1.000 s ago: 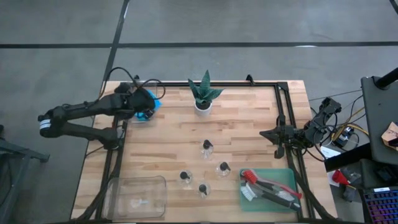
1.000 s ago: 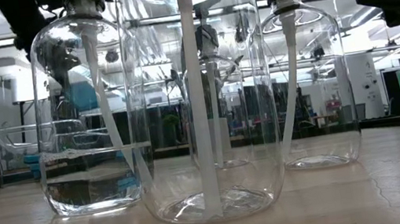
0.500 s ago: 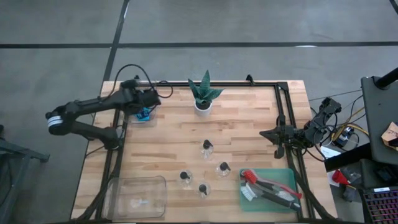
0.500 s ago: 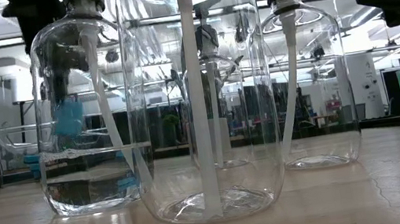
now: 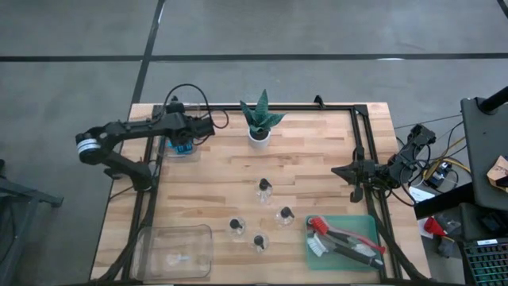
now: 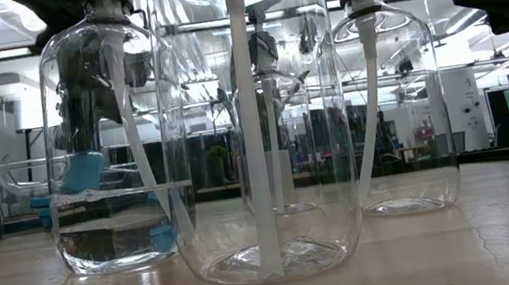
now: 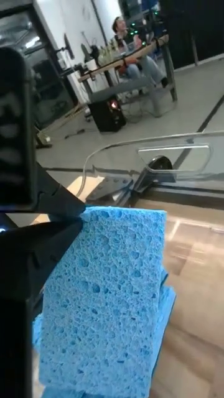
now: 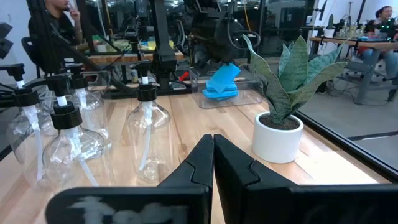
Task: Pick & Place Kitchen Sink Supplies
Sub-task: Put the blue sponge into the top transparent bin, then put the transparent spray bottle into the bottom transparent bin
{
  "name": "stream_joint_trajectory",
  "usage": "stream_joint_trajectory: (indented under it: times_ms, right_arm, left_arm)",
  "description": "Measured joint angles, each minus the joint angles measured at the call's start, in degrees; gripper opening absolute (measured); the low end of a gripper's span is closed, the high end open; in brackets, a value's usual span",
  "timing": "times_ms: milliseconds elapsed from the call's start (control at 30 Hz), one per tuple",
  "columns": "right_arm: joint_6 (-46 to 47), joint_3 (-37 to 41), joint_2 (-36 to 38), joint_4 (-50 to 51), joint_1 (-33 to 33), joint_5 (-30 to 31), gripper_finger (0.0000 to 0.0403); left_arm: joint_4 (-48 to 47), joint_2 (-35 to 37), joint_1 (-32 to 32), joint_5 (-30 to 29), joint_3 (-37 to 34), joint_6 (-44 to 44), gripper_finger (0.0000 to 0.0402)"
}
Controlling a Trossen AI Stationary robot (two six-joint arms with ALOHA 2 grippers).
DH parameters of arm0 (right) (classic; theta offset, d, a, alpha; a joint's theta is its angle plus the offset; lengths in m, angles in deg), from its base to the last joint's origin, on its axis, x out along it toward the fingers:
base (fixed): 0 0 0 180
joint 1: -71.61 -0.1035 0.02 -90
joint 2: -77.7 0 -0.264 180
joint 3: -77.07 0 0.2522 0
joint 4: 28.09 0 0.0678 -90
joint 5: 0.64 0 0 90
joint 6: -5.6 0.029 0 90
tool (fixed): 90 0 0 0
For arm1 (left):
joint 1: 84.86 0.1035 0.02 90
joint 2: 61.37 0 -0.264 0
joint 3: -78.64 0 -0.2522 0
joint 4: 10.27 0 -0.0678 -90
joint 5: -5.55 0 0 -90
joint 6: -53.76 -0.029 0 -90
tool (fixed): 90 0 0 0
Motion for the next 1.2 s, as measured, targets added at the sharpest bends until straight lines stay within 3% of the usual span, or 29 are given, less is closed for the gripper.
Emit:
stream_joint_trajectory:
  times_ms: [367, 467, 733, 900, 1200]
  right_arm:
    - [0.00, 0.00, 0.02, -0.01, 0.00, -0.01, 0.0008]
    - [0.00, 0.00, 0.02, -0.01, 0.00, -0.02, 0.0008]
    - [0.00, 0.00, 0.02, -0.01, 0.00, -0.01, 0.0008]
    - [0.00, 0.00, 0.02, 0.02, 0.00, -0.01, 0.0008]
    - [0.00, -0.01, 0.02, 0.01, 0.00, -0.02, 0.0008]
  left_arm:
    - [0.78, 5.07, -0.04, 0.56, 0.09, 5.82, 0.0173]
    - [0.59, 8.26, -0.34, 5.99, 0.09, 6.29, 0.0199]
    - [1.86, 17.70, -3.25, 32.50, 0.09, 11.46, 0.0206]
    - [9.95, 22.27, -8.76, 47.29, 0.09, 15.64, 0.0206]
    - [22.32, 22.83, -29.74, 49.23, 0.07, 20.27, 0.0206]
